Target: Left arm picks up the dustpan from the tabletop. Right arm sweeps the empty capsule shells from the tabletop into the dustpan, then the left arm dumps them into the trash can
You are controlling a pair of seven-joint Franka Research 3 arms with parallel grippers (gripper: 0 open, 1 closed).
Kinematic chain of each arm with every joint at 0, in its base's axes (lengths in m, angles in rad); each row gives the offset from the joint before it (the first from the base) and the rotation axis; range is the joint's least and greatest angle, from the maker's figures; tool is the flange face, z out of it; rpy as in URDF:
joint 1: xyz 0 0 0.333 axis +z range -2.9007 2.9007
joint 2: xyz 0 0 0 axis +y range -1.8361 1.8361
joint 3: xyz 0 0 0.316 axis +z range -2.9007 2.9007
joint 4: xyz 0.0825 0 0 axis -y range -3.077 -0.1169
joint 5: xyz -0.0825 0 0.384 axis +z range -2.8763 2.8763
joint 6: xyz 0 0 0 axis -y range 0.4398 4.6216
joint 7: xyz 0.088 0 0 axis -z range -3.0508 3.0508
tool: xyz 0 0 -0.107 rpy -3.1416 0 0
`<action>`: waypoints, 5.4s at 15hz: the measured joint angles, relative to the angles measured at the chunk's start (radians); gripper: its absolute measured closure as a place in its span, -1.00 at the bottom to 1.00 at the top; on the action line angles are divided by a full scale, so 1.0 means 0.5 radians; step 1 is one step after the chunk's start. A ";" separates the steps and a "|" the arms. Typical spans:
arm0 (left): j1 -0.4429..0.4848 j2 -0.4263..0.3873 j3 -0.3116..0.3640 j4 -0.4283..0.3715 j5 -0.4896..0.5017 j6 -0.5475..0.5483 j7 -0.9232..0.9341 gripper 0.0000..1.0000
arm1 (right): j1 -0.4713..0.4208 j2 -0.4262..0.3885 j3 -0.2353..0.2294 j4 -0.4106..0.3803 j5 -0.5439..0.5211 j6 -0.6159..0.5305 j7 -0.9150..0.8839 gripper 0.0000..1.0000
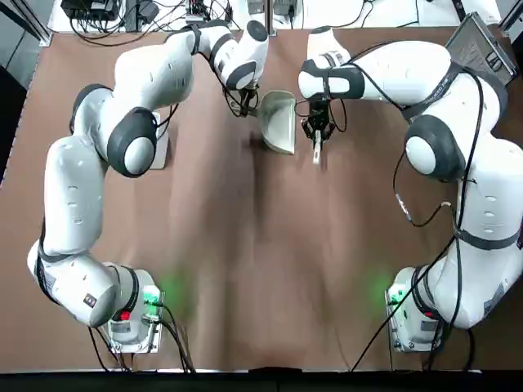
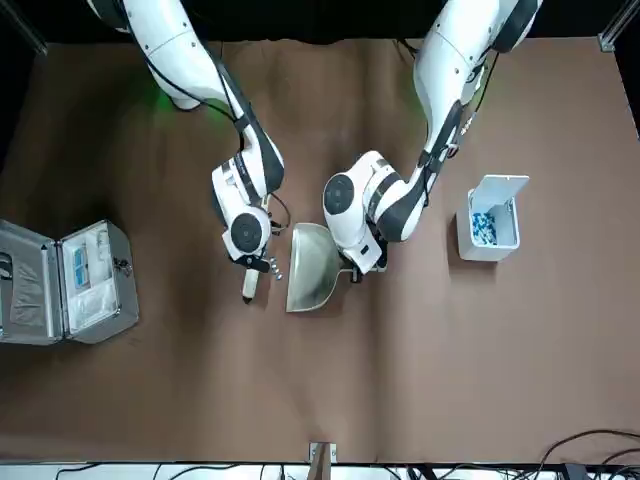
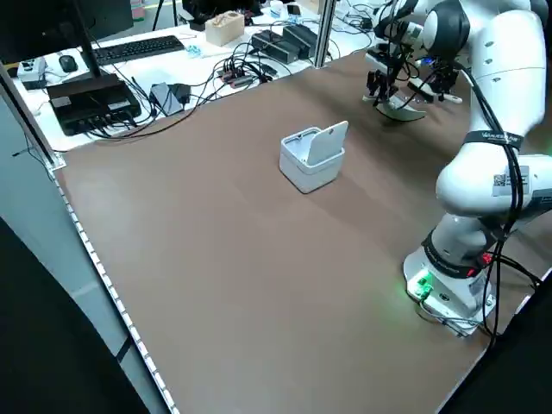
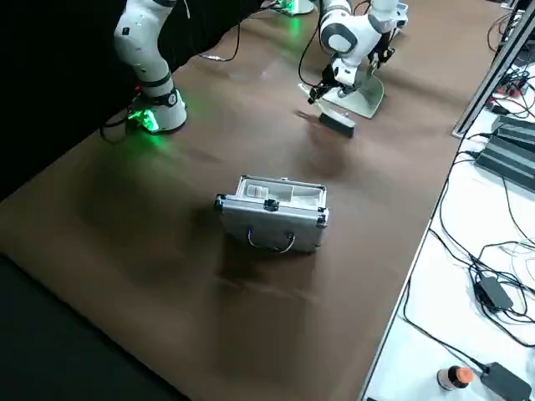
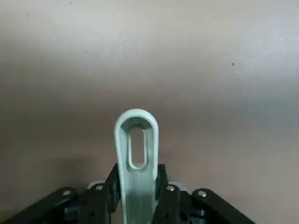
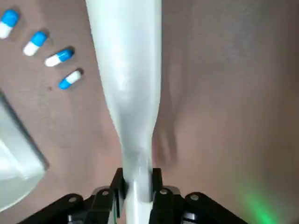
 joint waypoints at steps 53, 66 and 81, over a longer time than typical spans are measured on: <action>-0.005 0.019 0.008 0.028 0.000 -0.001 -0.015 0.33 | 0.085 0.342 0.198 0.572 0.506 -0.065 -0.150 0.46; 0.026 0.019 0.010 0.042 -0.002 0.000 -0.015 0.33 | -0.005 0.286 0.184 0.816 0.509 -0.505 -0.152 0.46; 0.657 -0.006 -0.451 0.096 -0.229 0.140 0.363 0.33 | -0.321 -0.269 0.141 0.741 0.127 -0.792 -0.300 0.46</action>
